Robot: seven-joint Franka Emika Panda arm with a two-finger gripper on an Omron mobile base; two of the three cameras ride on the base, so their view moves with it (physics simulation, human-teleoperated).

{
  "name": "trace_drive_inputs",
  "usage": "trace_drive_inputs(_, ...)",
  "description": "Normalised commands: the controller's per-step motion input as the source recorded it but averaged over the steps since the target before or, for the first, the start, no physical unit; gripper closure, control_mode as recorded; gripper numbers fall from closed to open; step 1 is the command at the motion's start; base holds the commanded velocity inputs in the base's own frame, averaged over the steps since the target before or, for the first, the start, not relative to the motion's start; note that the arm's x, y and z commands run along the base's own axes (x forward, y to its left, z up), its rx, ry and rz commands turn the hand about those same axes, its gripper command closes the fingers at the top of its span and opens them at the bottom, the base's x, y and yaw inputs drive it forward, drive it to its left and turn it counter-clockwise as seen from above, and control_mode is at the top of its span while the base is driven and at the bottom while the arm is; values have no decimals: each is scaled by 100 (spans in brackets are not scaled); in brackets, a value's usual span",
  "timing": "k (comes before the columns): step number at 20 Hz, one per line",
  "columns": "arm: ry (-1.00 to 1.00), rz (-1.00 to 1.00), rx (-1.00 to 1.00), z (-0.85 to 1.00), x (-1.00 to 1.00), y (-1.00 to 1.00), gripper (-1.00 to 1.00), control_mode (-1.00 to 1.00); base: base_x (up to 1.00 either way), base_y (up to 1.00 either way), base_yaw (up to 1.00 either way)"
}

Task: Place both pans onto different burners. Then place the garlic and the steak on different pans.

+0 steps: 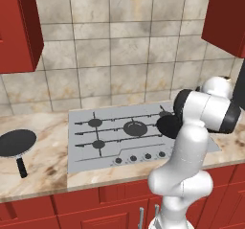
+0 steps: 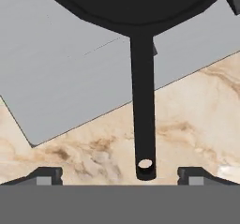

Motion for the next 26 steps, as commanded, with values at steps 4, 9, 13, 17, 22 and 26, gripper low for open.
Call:
trace_drive_inputs(4, -3, -22, 0, 47, -48, 9, -100, -100, 0, 0, 0)
trace_drive_inputs(9, -2, -30, 0, 41, -52, 27, -100, -100, 0, 0, 0)
trace_drive_inputs(13, -3, -31, 0, 38, -42, 42, -100, -100, 0, 0, 0)
trace_drive_inputs(17, -6, -32, 0, 51, -18, 50, -100, -100, 0, 0, 0)
trace_drive_inputs(22, -5, -33, 1, 46, -18, 43, -100, -100, 0, 0, 0)
trace_drive_inputs(26, -8, -35, 1, 22, -31, 41, -100, -100, 0, 0, 0)
